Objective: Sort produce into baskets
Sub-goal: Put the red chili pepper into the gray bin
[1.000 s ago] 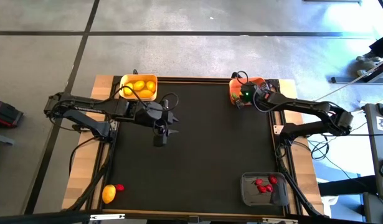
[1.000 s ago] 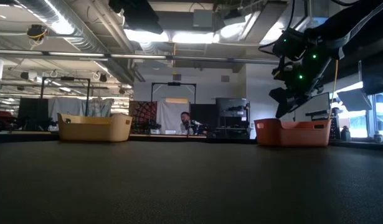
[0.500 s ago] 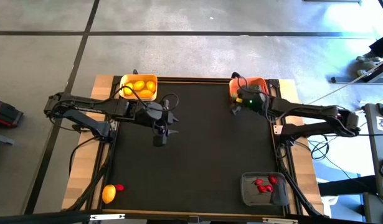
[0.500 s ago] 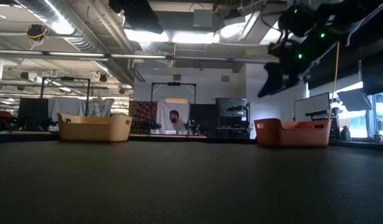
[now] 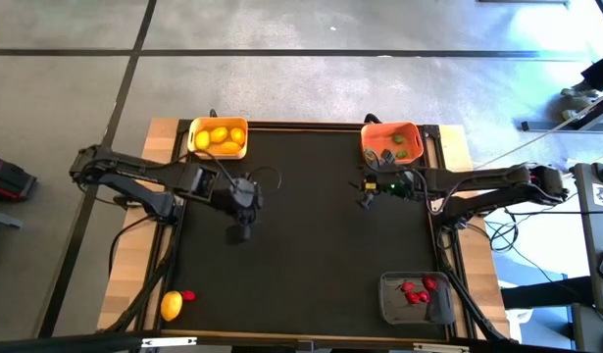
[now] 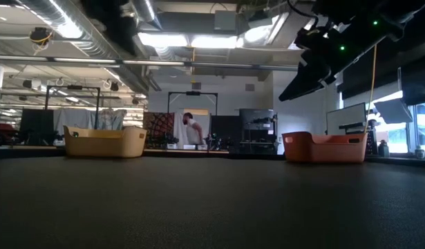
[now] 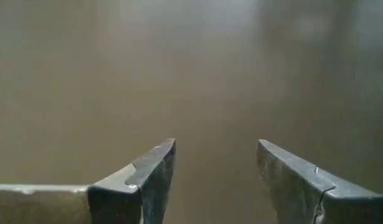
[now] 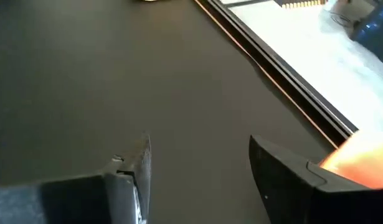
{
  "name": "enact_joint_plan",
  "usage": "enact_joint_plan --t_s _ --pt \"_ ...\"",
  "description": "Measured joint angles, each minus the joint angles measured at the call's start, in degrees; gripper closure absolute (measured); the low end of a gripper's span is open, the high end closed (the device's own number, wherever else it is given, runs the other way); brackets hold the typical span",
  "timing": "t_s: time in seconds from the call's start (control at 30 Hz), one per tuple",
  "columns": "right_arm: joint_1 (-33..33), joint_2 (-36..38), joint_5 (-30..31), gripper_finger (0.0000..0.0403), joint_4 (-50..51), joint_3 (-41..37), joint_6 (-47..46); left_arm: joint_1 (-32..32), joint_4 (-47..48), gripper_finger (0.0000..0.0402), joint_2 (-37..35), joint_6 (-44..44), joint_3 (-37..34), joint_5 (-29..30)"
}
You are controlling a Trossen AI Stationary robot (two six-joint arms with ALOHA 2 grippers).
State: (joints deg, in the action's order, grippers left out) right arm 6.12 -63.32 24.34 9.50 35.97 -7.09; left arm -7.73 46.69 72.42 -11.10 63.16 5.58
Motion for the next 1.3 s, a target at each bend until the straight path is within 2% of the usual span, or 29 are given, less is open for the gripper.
enact_joint_plan --t_s 0.2,0.37,1.0,1.3 --pt "-1.76 -0.01 0.52 0.0196 -0.02 0.00 0.02 -5.77 11.25 0.0186 0.00 -15.91 0.00 -0.83" --pt "-1.65 -0.32 0.57 0.0196 0.03 0.00 0.01 -11.05 14.14 0.0186 0.00 -23.16 0.00 -0.83" --pt "-1.63 -0.32 0.50 0.0196 0.06 0.00 0.09 -28.60 14.38 0.0186 1.70 -40.77 0.00 -0.79" --pt "-1.61 -0.32 0.48 0.0196 0.00 -0.02 0.04 -34.79 14.39 0.0186 6.84 -40.20 0.00 0.49"
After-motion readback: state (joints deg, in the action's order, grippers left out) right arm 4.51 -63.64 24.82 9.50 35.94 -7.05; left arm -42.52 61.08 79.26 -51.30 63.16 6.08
